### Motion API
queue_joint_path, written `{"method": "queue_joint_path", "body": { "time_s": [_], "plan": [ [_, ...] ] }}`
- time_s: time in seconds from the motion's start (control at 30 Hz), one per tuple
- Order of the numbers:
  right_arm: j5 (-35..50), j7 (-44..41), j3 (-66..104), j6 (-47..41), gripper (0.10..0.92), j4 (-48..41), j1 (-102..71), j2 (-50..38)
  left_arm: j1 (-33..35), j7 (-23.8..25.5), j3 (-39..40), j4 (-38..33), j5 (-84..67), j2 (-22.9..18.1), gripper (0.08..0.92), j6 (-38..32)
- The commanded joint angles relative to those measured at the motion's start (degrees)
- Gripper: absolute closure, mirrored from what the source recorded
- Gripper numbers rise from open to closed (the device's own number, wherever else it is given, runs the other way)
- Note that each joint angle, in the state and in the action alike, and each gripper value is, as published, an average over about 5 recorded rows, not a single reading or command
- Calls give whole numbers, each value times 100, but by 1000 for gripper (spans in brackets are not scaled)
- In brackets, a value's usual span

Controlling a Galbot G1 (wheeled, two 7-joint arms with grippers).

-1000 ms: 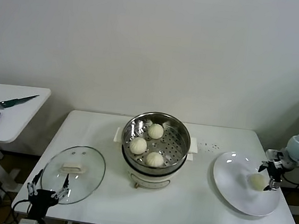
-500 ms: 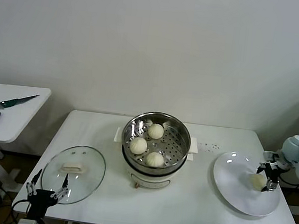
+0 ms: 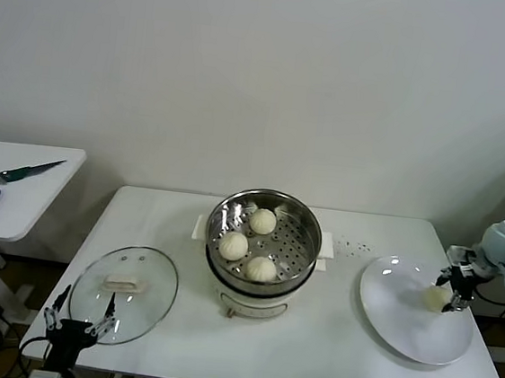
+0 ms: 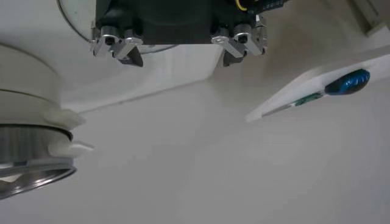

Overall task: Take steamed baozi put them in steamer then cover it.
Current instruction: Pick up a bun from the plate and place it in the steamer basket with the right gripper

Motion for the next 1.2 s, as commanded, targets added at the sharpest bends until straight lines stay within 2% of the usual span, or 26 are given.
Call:
{"method": "queue_joint_path", "body": {
  "time_s": [0.03,0.3,0.6,0.87,1.2],
  "plan": [
    [2193,71,-2488,-577,355,631,2494,154,12,3,42,-28,-45,47,177,-25],
    [4082,331,-4330,-1266,347,1347,4419,1088,75,4,143,-30,-118,163,177,-82],
    [5142,713,-5068,-1790,347,2180,4889,1997,-7,7,214,-51,-146,327,177,-64],
    [5279,1055,-5423,-2053,342,2606,4715,2546,-103,5,266,22,-204,372,177,-54],
    [5057,1484,-5457,-2245,338,2573,3995,2924,-163,-7,199,107,-365,492,177,-66]
  ]
}}
